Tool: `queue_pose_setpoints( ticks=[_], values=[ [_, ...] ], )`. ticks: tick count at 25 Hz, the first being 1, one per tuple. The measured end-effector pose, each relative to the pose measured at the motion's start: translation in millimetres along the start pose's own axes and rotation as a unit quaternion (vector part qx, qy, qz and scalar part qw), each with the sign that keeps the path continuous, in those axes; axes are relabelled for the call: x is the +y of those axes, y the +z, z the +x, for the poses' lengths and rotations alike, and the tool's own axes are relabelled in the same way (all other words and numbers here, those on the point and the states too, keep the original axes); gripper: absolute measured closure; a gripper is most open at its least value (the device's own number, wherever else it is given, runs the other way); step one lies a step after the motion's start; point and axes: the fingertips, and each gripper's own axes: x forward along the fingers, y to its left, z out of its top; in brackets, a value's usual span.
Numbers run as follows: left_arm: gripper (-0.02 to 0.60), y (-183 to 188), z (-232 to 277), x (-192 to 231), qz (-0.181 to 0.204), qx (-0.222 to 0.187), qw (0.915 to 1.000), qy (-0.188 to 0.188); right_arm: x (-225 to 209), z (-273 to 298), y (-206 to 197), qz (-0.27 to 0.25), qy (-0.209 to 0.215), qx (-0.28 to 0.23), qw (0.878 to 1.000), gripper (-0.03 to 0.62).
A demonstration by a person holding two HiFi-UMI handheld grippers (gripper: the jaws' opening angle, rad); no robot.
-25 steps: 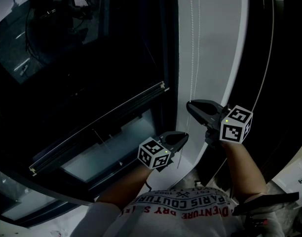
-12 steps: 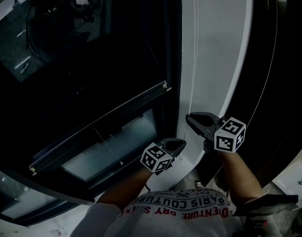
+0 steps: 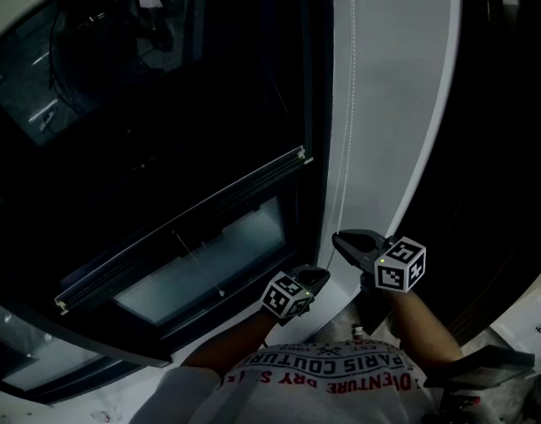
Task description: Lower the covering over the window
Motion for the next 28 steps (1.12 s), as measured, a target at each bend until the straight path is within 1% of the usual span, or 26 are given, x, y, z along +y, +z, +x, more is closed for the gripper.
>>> queue_pose_setpoints(
  ticks=[4,7,10,12,14,18,21,24,28],
  values=[
    [0.572,-19,-2,5,-0.003,0.022,0.9997,0.006,2,6,-18,-0.006,-0.006,0.016,1.000,0.585],
    [0.569,-23,-5,9,-0.002,0.014,0.9998,0.012,2,5,-21,0.009,-0.009,0.001,1.000,0.585],
    [0.568,-23,-5,10,0.001,0.026,0.9996,0.012,-1,3,-21,0.010,-0.016,-0.006,1.000,0.585],
    [0.538,-19,-5,6,0.001,0.026,0.9996,0.006,-3,0,-21,0.011,-0.022,-0.007,1.000,0.585],
    [0.520,-11,-7,1,0.000,0.016,0.9999,-0.003,-6,-3,-21,0.012,-0.027,-0.011,1.000,0.585],
    [0.489,17,-22,-10,-0.011,-0.017,0.9996,-0.020,-10,-8,-19,0.010,-0.039,-0.018,0.999,0.585],
    [0.478,45,-36,-14,-0.006,-0.044,0.9986,-0.029,-10,-11,-21,0.013,-0.045,-0.019,0.999,0.585],
    [0.471,83,-55,-14,0.002,-0.081,0.9961,-0.036,-8,-14,-22,0.016,-0.046,-0.021,0.999,0.585],
    [0.471,143,-81,-15,0.016,-0.131,0.9902,-0.046,-3,-19,-21,0.021,-0.044,-0.026,0.998,0.585]
  ],
)
